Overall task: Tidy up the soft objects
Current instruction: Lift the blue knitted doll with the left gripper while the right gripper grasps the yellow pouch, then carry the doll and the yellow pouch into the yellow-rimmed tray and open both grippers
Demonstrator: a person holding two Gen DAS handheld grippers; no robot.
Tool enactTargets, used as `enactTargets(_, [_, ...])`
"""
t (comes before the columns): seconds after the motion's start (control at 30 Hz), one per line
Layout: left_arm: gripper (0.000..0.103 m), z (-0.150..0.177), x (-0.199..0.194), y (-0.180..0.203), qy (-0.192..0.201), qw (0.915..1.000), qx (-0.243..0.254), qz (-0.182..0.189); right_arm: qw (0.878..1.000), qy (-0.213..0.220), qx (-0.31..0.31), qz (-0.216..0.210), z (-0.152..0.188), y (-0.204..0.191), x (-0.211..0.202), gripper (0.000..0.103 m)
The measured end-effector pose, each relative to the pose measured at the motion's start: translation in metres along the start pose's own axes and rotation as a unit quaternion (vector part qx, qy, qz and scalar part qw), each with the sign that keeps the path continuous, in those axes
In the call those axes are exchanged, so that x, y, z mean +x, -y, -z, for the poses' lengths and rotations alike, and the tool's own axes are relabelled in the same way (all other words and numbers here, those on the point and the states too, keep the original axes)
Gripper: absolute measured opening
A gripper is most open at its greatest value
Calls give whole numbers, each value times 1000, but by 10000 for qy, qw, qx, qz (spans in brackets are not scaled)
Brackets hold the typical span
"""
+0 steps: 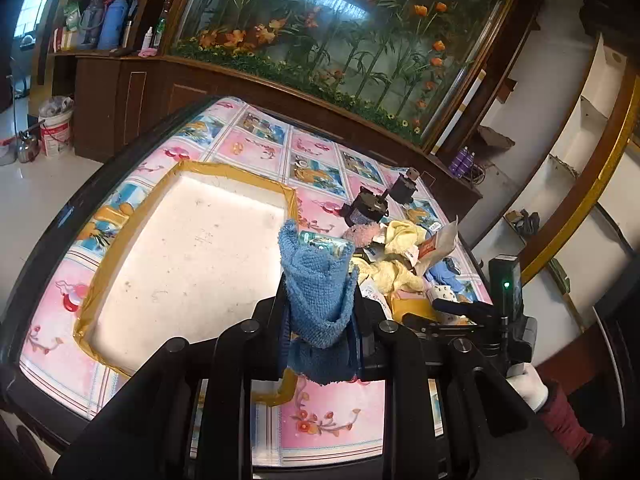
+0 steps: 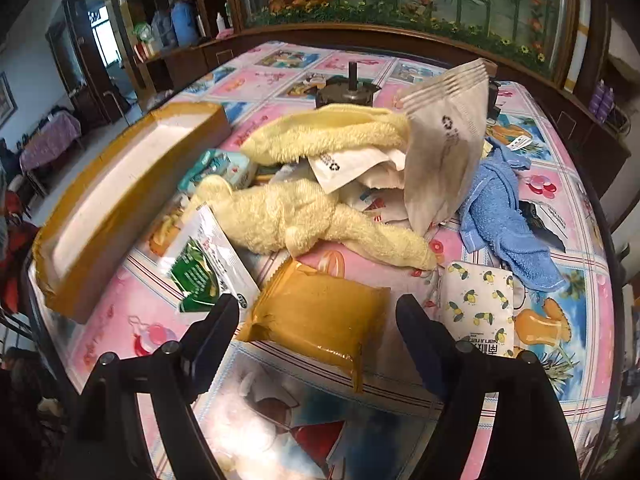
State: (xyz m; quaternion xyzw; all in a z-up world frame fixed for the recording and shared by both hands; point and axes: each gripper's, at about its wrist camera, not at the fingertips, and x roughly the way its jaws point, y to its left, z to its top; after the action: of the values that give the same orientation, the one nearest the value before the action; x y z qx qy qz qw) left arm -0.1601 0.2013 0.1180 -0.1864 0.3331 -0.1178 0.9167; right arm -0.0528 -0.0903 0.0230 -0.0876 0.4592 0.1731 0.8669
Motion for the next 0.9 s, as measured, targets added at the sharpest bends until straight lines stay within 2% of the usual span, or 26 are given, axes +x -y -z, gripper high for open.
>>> enactTargets(0.1, [22, 3, 6, 5, -69, 10000, -1, 30, 9998, -114, 41, 181, -1, -1, 16, 81])
enactTargets(0.13, [22, 3, 7, 8, -76, 10000, 20, 20, 9998, -95, 163, 106, 0, 1, 19, 80])
enactTargets(0.17, [22, 4, 7, 11, -81, 9999, 60, -5, 9994, -66, 326, -76, 0, 6, 19, 70])
enactTargets(0.2, [22, 5, 8, 12, -82, 9999, 95, -27, 9987, -5, 479, -200, 2, 10, 18, 67])
enactTargets(0.23, [22, 6, 8, 13, -85, 9999, 132, -55, 9981, 53, 559, -264, 2, 13, 17, 59])
enactTargets(0.37, [22, 8, 11, 14, -98, 9997, 186, -159, 9969, 148, 704, -319, 11, 22, 9, 53])
enactTargets(0.5, [22, 11, 16, 15, -89, 9986, 290, -443, 9951, 266, 869, -384, 21, 30, -3, 52])
enactTargets(0.63, [23, 8, 20, 12, -91, 9963, 372, -769, 9937, 600, 908, -270, 18, 31, -32, 52])
enactTargets(0.77, [23, 1, 25, 4, -31, 9920, 427, -1185, 9913, 926, 787, -496, -3, 19, -58, 52])
enactTargets(0.9, [23, -10, 30, -6, 64, 9850, 527, -1642, 9901, 1024, 443, -856, -37, -14, -63, 52])
